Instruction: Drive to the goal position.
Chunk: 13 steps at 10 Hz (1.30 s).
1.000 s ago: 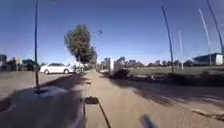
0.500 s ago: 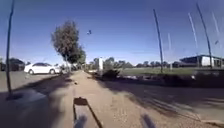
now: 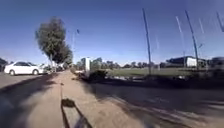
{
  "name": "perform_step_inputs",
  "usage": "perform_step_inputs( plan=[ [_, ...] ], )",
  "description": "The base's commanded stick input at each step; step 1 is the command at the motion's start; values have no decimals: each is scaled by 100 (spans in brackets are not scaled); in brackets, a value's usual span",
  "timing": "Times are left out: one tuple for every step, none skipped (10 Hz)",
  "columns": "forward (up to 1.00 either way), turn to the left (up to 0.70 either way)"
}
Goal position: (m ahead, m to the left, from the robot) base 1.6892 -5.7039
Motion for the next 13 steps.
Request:
perform_step_inputs(
  plan=[
    [0,-45],
    [0,-45],
    [0,-45],
    [0,-45],
    [17,-42],
    [59,-34],
    [100,-27],
    [100,-27],
    [100,-27],
    [100,-27],
    [100,-27],
    [100,-27],
    [100,-27]
  ],
)
